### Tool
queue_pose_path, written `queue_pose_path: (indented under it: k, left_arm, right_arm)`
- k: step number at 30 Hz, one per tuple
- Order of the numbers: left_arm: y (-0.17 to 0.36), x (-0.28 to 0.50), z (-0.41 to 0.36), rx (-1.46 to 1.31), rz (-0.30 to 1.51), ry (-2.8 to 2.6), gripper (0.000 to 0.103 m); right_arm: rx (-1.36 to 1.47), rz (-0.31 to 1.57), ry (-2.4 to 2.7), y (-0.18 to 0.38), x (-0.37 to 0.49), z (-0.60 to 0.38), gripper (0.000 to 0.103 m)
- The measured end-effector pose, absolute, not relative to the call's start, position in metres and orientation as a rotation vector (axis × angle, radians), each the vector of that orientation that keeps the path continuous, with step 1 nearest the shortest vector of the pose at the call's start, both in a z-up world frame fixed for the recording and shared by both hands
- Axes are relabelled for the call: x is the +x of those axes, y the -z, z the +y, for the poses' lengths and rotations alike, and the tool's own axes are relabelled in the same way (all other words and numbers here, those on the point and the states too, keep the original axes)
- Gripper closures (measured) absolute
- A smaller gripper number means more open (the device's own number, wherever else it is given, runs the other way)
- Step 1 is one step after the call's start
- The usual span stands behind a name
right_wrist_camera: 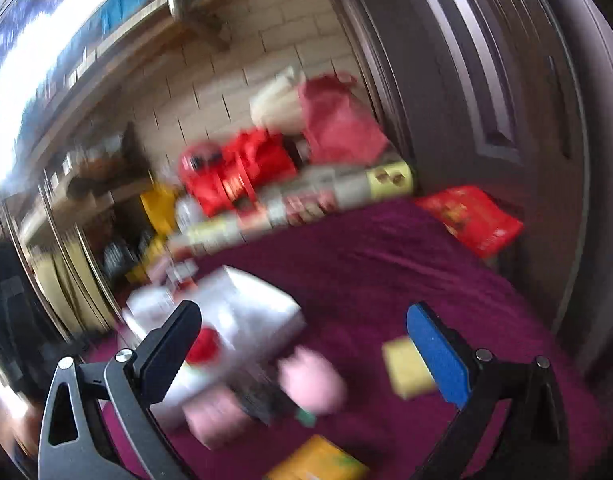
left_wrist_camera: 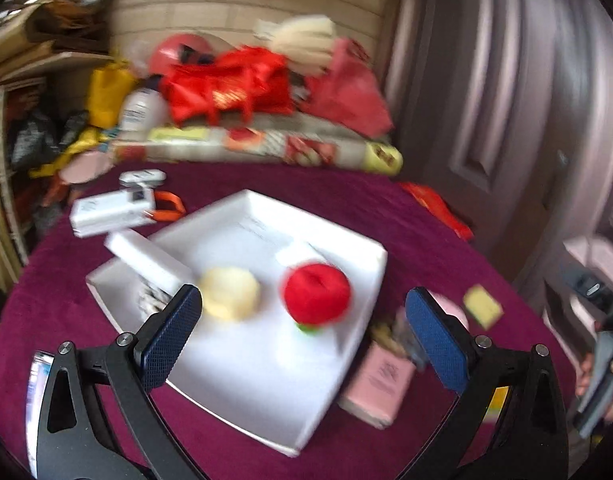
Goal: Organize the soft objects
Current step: 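Open both tools to drop the foam strip and glove into the tray, then grasp the pink tissue pack with the left tool while the right tool grasps the yellow tissue pack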
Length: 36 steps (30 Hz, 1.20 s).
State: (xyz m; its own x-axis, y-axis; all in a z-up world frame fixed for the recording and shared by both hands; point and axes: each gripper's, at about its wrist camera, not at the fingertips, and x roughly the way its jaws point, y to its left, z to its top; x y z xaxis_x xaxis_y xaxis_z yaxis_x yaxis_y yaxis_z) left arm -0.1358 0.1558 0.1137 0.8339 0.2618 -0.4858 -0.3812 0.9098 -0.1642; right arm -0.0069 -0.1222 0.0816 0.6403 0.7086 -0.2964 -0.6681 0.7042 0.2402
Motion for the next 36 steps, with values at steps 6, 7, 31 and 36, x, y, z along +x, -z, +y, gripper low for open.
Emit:
queue_pose_path:
  k: [6, 7, 31, 36]
  left_arm:
    - [-0.082, -0.119, 0.115, -0.132, 0.626, -0.188, 0.000]
    - [-0.079, -0.118, 0.110, -0.119, 0.638, -0.172, 0.000]
    - [-0.037, -0.042, 0.079, -0.034, 0.871, -0.025, 0.000]
    - [-0.026, -0.037, 0.069, 0.028, 0.907, -0.067, 0.000]
  right_arm:
    - [-0.172, 0.633, -0.843, -0.003, -0.010, -0.095, 0.000]
    - [-0.201, 0.645, -0.857, 0.004, -0.012, -0.086, 0.000]
    - [-0.115, 0.719, -0.821, 0.025, 0.008, -0.113, 0.022]
    - [-0.072, 0.723, -0.838, 0.026, 0.011, -0.121, 0.022]
